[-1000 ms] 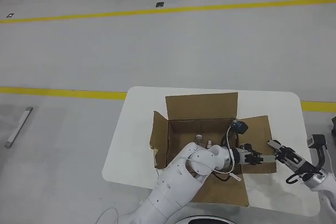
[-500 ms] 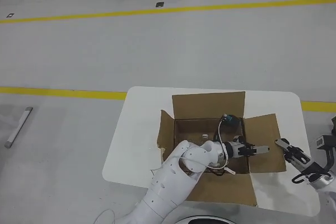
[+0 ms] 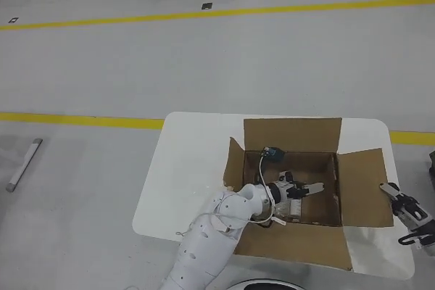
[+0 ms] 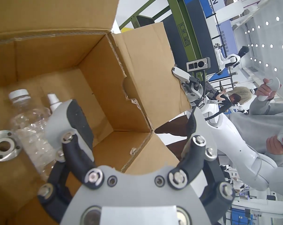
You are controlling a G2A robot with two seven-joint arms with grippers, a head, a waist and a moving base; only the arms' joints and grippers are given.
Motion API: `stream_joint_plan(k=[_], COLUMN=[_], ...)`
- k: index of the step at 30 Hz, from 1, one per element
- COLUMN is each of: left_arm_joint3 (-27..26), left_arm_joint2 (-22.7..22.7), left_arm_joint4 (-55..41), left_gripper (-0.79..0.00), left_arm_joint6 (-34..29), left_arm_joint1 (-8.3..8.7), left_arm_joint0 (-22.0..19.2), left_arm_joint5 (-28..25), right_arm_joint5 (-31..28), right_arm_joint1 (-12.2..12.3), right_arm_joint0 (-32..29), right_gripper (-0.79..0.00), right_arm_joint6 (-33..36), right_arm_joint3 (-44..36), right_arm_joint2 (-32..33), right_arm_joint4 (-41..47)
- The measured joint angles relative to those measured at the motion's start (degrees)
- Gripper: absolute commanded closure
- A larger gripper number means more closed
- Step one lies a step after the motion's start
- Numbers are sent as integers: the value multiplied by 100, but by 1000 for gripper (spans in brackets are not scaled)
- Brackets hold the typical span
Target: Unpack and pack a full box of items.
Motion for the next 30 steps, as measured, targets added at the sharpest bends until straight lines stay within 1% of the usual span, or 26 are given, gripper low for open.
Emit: stream_joint_plan(k=[6,7,8,9,10,11,12,16,23,25,27,28,29,30], left_arm_joint3=[-2,-2,-2,-2,-2,-2,-2,-2,-3,-27,-41,-29,7,46], left_arm_joint2=[-1,-1,-1,-1,-1,-1,-1,-1,0,49,178,245,347,433], left_arm_joint4=[-2,-2,-2,-2,-2,-2,-2,-2,-1,34,171,253,348,419], left_gripper=[-785,-785,-785,-785,-785,-785,-785,-785,-785,-785,-785,-785,-785,-785], left_arm_joint6=[-2,-2,-2,-2,-2,-2,-2,-2,0,33,63,87,121,132], left_arm_joint1=[1,1,1,1,1,1,1,1,1,0,-18,-31,-57,-79], left_arm_joint0=[3,3,3,3,3,3,3,3,5,28,-20,-66,-141,-205], left_arm_joint5=[-1,-1,-1,-1,-1,-1,-1,-1,-2,-1,116,216,364,479], right_arm_joint5=[-44,-48,-54,-62,-70,-80,-89,-167,-541,-639,-755,-796,-846,-878], right_arm_joint1=[-19,-22,-25,-27,-29,-32,-34,-44,-90,-103,-117,-124,-136,-146], right_arm_joint0=[-71,-73,-73,-73,-72,-72,-72,-75,-184,-211,-241,-254,-274,-292], right_gripper=[0,-74,-243,-360,-643,-739,-785,-785,-785,-785,-785,-640,-465,-376], right_arm_joint6=[-116,-120,-121,-121,-118,-110,-107,-203,-769,-930,-1142,-1256,-1426,-1563], right_arm_joint3=[-15,-12,-7,-3,0,5,9,21,-72,-110,-151,-173,-211,-244], right_arm_joint2=[47,55,63,68,70,73,75,121,243,279,338,367,401,423], right_arm_joint4=[-180,-182,-182,-182,-182,-190,-199,-358,-908,-1070,-1370,-1537,-1778,-1966])
